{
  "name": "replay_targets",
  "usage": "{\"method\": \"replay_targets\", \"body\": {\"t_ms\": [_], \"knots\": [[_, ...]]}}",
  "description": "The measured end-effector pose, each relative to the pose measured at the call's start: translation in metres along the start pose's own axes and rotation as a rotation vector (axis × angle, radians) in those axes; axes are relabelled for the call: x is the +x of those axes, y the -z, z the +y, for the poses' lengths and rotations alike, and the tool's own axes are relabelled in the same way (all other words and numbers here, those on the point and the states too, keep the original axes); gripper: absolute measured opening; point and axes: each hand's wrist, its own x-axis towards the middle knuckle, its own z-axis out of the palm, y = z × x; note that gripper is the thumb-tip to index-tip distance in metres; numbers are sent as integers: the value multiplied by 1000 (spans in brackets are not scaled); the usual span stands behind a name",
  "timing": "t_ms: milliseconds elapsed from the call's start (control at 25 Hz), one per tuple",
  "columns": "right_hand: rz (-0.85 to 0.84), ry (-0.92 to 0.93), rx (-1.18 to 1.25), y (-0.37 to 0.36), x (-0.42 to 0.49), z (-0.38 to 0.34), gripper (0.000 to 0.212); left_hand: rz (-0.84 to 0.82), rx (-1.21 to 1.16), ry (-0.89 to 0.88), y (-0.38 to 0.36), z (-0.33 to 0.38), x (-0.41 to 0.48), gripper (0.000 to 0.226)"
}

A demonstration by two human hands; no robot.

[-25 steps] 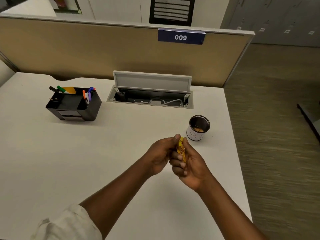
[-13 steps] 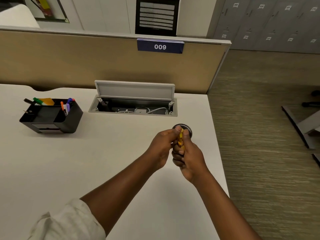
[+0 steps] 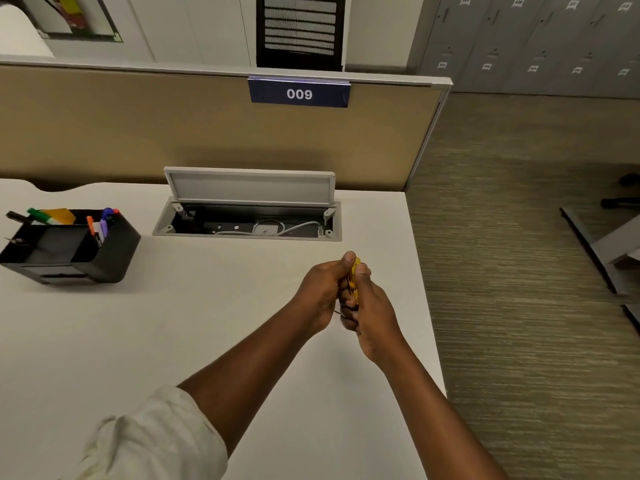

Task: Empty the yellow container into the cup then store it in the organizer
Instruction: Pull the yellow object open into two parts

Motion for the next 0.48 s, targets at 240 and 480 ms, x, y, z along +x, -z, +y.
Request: {"method": "replay_targets", "body": {"t_ms": [240,480], "knots": [[96,-11,-141,5,19,10,58,17,-50,50,-9,-5,18,45],[-80,-83,140,20,30,8,53,-62,-75,62,1,-8,34,36]]}}
